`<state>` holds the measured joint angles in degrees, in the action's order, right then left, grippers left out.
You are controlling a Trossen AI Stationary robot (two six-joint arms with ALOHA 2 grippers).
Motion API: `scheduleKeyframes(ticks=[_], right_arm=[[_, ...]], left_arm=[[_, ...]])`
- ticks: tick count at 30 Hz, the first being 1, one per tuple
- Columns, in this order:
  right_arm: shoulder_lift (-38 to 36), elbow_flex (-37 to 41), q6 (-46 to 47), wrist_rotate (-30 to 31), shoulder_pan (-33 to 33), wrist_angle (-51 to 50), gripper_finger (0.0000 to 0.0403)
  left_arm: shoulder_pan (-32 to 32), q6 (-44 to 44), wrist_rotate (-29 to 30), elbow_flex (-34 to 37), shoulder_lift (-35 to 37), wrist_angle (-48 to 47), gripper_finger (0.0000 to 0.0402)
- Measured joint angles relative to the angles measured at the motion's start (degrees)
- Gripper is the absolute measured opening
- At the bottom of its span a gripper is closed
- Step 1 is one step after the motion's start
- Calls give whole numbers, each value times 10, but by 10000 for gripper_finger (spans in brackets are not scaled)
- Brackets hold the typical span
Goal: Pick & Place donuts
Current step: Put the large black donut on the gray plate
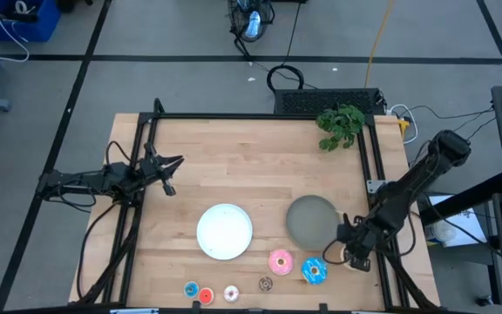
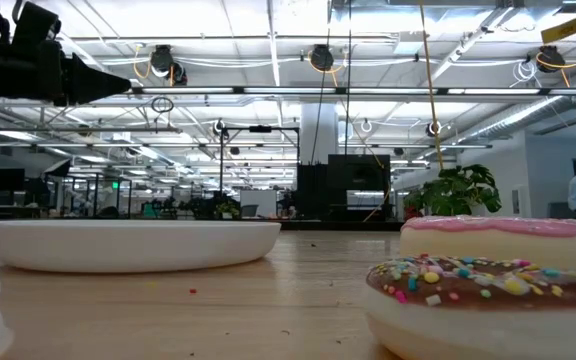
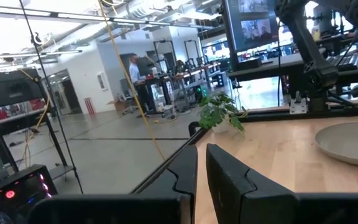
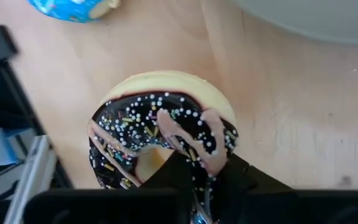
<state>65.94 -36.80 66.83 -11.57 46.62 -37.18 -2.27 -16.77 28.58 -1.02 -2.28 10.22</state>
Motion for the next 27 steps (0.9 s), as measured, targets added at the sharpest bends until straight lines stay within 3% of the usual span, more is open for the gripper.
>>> scheduleKeyframes(ticks=[7,17,27], right_arm=[[-21,-55,-51,13,-28,-83,8],[43,-327,-159,103,-70,-357,8],[77,-445,-174,68,-148,-459,8]], left_arm=[[0,17,0,0,0,0,42],[0,25,0,0,0,0,42],[0,3,0,0,0,0,42]])
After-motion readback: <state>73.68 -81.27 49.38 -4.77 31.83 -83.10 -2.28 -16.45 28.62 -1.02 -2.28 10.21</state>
